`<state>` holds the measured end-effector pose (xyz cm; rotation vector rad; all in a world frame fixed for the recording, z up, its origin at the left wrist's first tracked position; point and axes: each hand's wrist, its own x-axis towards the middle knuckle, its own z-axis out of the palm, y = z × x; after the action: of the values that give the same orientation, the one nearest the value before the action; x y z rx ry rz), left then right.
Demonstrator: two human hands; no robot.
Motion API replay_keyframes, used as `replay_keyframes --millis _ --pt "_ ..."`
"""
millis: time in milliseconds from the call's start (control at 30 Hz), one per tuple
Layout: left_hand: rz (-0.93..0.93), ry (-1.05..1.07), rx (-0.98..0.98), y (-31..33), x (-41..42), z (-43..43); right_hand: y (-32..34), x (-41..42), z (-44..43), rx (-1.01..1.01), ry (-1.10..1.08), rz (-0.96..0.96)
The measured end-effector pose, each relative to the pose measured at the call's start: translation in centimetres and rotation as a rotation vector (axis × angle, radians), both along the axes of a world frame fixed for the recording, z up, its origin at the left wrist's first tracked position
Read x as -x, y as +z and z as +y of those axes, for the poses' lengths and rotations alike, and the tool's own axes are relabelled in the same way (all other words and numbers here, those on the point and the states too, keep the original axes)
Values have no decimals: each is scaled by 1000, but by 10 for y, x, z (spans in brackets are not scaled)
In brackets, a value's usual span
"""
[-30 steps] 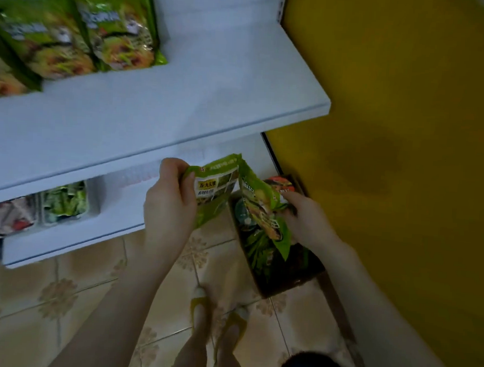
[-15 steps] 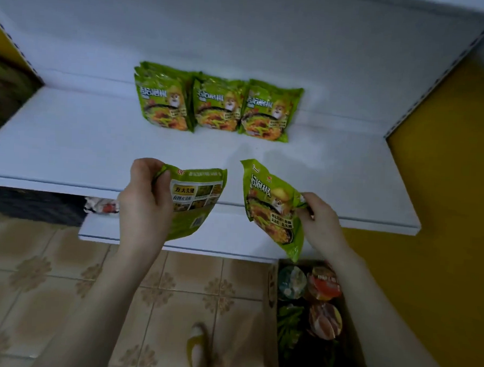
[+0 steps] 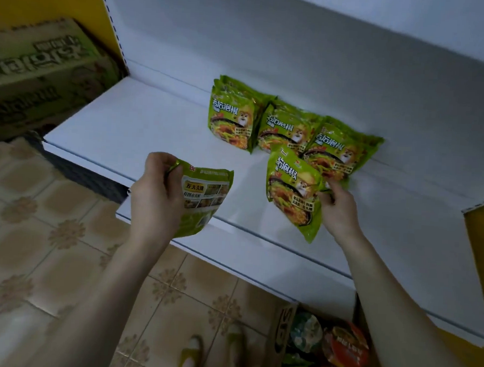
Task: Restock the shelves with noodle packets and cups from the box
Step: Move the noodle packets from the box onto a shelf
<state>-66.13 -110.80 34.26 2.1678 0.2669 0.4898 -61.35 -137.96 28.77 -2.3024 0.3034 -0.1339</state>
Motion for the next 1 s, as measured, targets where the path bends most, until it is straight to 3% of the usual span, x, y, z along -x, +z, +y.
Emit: replay_keyframes --millis 367,667,833,1000 --pt "-43 135 73 -7 -36 -26 -36 -123 10 -187 -64 -17" --pt "-99 46 114 -43 -72 -38 -81 -165 12 -328 -180 -42" --pt "-175 -27 126 -64 -91 -44 -99 -173 -6 -282 -220 -129" --pt "-213 -67 135 -84 -104 -49 -114 -164 -14 -111 -210 -181"
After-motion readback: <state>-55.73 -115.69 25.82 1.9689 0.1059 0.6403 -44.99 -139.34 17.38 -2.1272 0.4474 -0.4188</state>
